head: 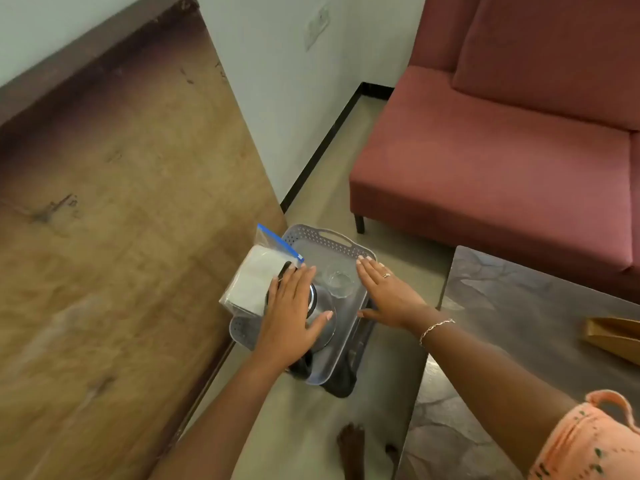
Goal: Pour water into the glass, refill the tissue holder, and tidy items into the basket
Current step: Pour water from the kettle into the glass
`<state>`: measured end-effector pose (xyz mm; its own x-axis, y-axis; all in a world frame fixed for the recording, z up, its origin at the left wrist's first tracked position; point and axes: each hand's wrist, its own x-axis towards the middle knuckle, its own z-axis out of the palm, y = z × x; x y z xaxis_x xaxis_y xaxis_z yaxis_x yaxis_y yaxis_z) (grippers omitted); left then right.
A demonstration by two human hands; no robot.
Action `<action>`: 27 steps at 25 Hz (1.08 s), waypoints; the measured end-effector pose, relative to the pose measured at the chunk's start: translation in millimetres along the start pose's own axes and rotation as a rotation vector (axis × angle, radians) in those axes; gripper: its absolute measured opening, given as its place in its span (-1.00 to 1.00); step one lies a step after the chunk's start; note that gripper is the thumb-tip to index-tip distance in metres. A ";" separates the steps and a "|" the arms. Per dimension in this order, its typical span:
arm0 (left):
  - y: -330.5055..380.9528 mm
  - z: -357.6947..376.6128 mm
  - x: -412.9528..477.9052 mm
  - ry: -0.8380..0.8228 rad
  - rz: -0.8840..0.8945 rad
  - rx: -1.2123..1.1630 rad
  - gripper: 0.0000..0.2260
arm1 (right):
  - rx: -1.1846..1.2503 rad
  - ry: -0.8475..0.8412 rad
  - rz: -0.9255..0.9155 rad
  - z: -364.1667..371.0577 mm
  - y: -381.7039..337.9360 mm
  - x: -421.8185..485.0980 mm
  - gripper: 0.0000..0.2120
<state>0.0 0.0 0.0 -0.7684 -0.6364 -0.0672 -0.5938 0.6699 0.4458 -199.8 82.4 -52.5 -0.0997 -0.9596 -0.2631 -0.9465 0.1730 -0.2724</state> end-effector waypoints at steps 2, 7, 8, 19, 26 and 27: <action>-7.7 1.1 -0.6 0.081 -0.005 -0.056 -0.30 | -0.059 -0.041 -0.045 13.0 2.5 20.8 -0.11; -23.2 -2.4 -7.2 0.253 -0.065 -0.176 -0.39 | -0.135 -0.114 -0.050 40.0 12.6 62.7 -0.06; -25.0 -4.2 -7.2 0.274 -0.073 -0.200 -0.40 | -0.128 -0.115 -0.036 41.6 13.9 68.8 -0.05; -16.3 -12.9 -3.8 0.182 -0.193 -0.447 -0.45 | 0.021 -0.064 0.079 71.5 20.3 112.1 -0.05; -14.0 -5.5 -5.8 0.179 -0.230 -0.546 -0.45 | 0.183 -0.028 0.084 68.5 21.2 111.7 -0.07; -11.5 -5.4 -6.4 0.183 -0.228 -0.558 -0.45 | 0.209 -0.019 0.075 62.9 19.9 108.2 -0.08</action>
<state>13.0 -5.7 0.1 -0.5549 -0.8277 -0.0837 -0.4861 0.2409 0.8401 -210.0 -4.0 -144.5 -0.1598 -0.9382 -0.3070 -0.8524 0.2879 -0.4364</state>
